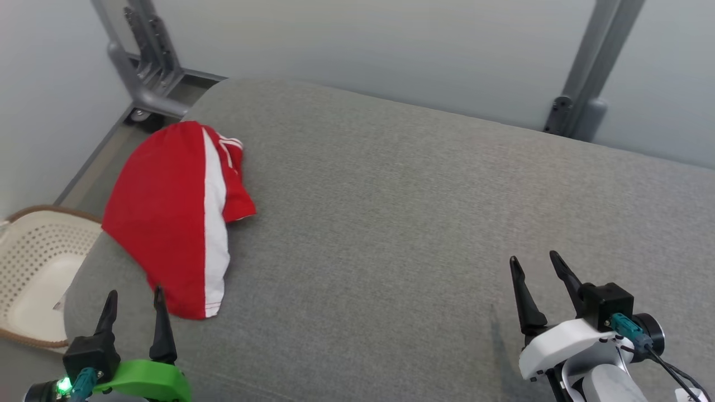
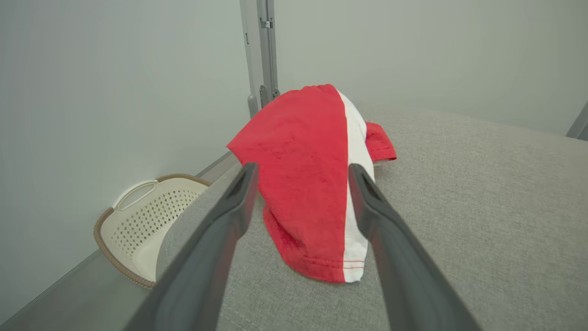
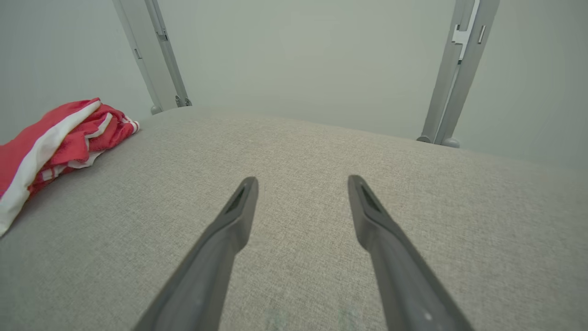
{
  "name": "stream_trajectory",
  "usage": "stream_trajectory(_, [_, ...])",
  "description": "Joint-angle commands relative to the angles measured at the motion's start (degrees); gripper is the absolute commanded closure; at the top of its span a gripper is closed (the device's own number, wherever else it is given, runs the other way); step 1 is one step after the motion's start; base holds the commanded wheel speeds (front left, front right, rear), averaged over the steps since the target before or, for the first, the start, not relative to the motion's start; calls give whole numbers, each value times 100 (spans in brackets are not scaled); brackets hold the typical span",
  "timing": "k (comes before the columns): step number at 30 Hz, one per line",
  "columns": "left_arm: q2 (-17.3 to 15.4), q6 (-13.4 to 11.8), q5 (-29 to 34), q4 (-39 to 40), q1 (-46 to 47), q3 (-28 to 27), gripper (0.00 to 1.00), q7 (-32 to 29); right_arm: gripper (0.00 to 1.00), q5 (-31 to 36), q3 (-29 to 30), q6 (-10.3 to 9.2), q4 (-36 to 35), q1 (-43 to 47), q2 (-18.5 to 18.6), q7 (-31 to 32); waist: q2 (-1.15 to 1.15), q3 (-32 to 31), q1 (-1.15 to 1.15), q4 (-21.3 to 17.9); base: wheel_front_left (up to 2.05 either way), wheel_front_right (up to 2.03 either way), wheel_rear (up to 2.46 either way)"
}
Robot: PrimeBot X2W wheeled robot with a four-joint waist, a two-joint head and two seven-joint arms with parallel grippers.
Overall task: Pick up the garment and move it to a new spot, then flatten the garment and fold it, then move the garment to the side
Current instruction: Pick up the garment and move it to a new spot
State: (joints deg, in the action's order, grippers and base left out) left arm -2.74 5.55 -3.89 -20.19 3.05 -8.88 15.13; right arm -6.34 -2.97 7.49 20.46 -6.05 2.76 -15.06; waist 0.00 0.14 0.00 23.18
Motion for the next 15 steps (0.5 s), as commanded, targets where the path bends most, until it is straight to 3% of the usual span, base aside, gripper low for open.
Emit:
stream_trajectory(1, [-29, 7, 10, 24, -103, -66, 0, 4, 0, -6, -63, 0, 23, -53, 21, -18, 0, 39, 0, 590, 0, 0, 0])
stream_trajectory(15, [-24, -31, -169, -34, 5, -138, 0, 5, 0, 38, -247, 0, 199, -297, 28, -18, 0, 323, 0, 662, 0, 0, 0])
